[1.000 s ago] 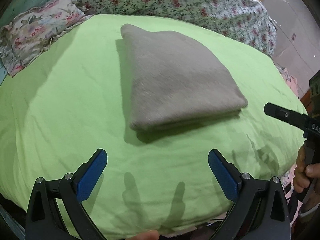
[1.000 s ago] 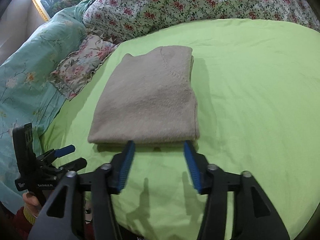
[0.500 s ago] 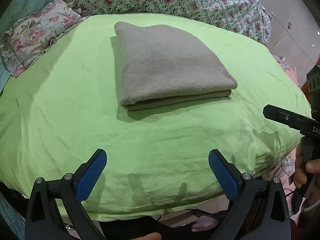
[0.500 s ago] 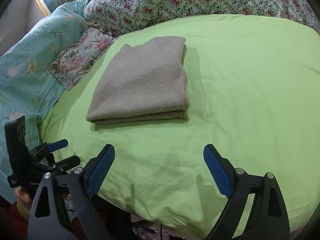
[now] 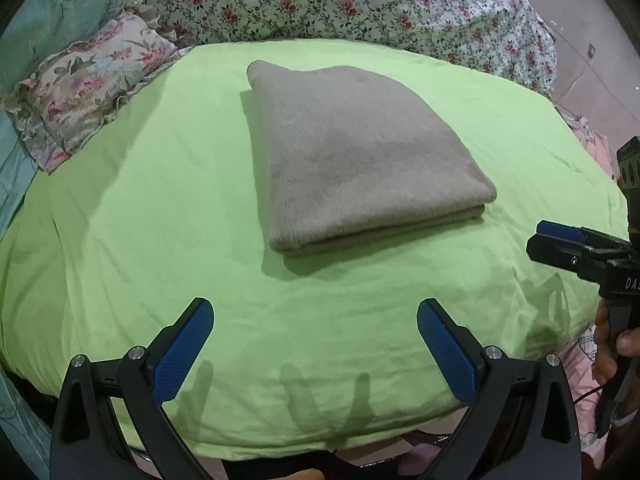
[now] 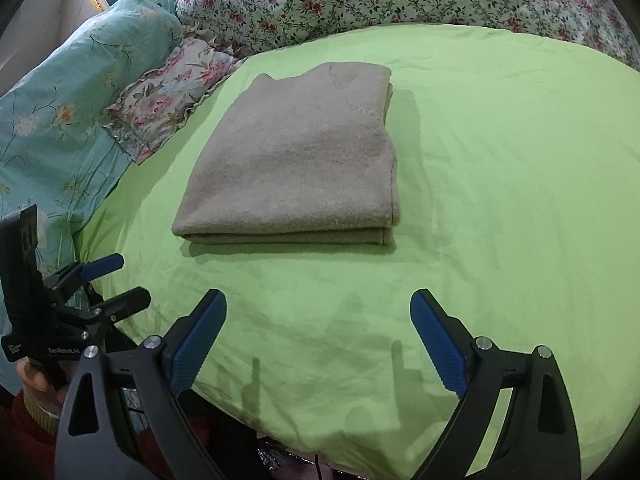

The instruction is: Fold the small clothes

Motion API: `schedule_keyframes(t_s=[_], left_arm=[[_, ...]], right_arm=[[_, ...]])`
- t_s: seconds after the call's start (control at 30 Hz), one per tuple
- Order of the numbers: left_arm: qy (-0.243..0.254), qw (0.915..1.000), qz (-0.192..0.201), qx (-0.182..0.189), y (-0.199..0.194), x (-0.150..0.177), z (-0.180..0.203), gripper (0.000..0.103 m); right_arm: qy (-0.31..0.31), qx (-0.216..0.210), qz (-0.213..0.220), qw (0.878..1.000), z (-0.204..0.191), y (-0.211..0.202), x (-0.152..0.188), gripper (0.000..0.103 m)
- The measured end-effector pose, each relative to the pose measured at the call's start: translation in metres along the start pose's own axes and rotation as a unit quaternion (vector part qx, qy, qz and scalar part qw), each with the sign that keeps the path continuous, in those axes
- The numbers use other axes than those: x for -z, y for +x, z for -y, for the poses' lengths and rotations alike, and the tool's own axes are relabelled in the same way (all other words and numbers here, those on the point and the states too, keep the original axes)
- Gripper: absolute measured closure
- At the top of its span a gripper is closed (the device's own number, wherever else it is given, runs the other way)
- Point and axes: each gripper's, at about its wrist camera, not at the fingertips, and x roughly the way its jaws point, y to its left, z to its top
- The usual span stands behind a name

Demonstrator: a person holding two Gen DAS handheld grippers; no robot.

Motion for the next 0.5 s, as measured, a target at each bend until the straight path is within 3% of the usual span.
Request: schedule_keyframes(t_s=[0.5], left_arm=[[0.004,0.9996,0.003,-0.028,0.015,-0.025,0.008,0.001]], right_arm=[[-0.007,0.001,-0.013,1.000,0.001,0.015,-0.022,0.008]])
